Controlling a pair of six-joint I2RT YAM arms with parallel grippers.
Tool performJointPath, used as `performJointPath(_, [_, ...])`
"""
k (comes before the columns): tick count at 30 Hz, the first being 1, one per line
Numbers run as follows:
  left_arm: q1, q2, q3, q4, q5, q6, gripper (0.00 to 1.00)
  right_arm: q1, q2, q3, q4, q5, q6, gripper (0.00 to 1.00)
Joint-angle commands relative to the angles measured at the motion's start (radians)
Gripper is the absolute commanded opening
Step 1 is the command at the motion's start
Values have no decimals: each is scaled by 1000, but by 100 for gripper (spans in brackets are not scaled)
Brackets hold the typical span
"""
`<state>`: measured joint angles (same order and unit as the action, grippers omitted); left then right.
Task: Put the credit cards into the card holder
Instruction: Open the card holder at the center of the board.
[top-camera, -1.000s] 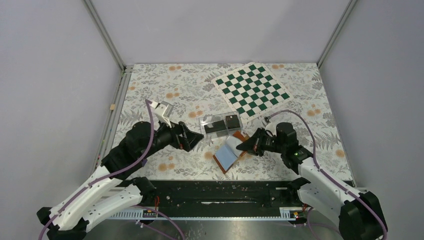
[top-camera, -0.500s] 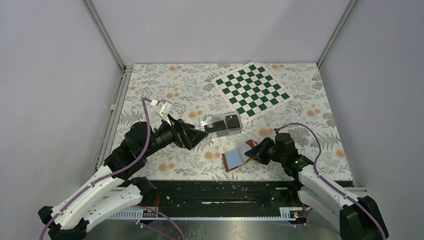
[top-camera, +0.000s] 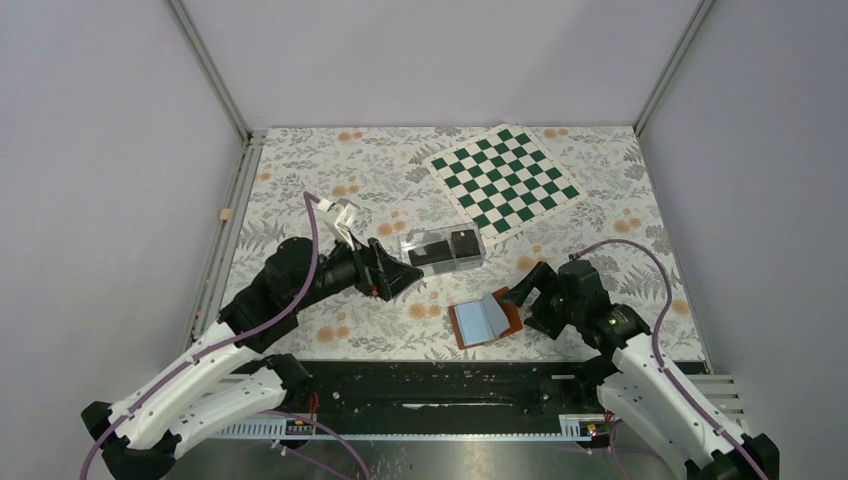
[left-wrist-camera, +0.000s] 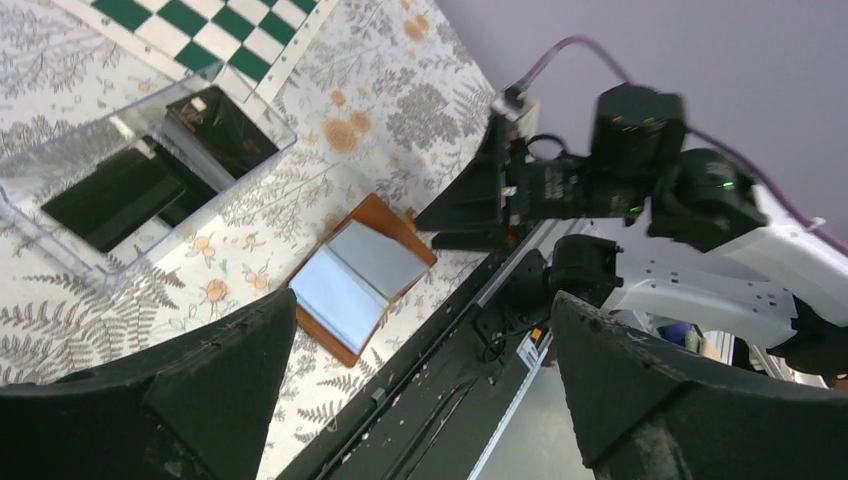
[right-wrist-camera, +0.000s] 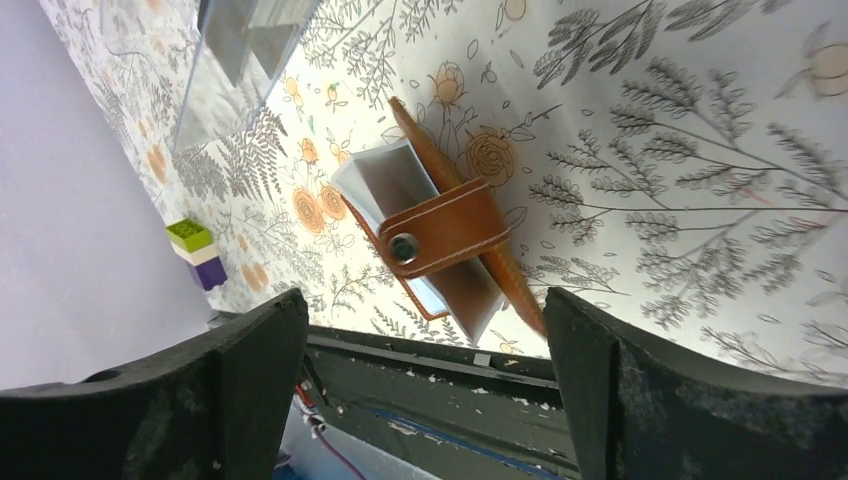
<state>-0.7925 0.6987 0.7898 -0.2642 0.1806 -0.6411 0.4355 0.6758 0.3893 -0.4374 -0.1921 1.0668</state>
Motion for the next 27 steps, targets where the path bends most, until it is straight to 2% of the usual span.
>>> performJointPath(1, [4,41,39,-51,36,-12,97,-4,-49,109,-230,152,-120,94])
performJointPath(5, [3,86,35,-73,67,-23,96,-4,5,181,-264,109,-271,92])
performJointPath(9, [5,124,30,-72,91,-43,97,-3,105,283,-245,-40,-450,83])
performJointPath(13, [4,160,8,-68,88,-74,97,8,219,373,-225,-162,-540,62])
performJointPath(18, [4,223,-4,-79,117,-118,96,50,350,406,-181,-241,-561,37])
performJointPath(23, [4,261,-12,-82,147,-144,95,148,459,418,-154,-227,-554,21])
performJointPath(27, [4,262,-26,-83,136,-164,95,180,537,422,-169,-144,-534,9])
